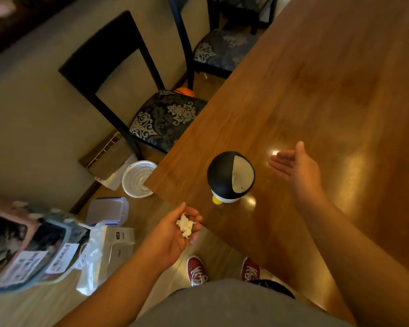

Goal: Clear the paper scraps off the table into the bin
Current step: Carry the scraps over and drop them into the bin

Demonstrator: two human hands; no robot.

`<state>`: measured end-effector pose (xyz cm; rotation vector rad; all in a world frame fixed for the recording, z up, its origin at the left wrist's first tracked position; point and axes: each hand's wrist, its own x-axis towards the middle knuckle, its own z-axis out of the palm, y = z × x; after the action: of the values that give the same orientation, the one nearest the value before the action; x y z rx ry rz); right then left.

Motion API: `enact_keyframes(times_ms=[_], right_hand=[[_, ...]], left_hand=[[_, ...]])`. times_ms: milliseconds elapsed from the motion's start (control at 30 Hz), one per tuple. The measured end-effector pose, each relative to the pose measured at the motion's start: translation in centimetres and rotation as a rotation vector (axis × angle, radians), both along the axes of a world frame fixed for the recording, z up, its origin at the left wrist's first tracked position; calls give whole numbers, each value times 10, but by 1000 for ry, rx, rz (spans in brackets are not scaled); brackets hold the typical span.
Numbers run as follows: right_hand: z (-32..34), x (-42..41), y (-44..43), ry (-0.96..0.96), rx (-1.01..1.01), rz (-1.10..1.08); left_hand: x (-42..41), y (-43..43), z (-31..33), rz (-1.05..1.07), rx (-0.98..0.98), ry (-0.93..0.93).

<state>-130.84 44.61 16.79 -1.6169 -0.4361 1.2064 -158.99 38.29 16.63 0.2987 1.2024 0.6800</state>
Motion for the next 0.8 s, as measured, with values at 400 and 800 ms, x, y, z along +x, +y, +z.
enact_keyframes(times_ms=[400,800], right_hand=[[-67,82,-62,149,-94,-21],[-60,117,-86,173,-109,-71]], left_hand=[[139,124,77,-555,674,554],[144,135,56,-1323,1173,1146]])
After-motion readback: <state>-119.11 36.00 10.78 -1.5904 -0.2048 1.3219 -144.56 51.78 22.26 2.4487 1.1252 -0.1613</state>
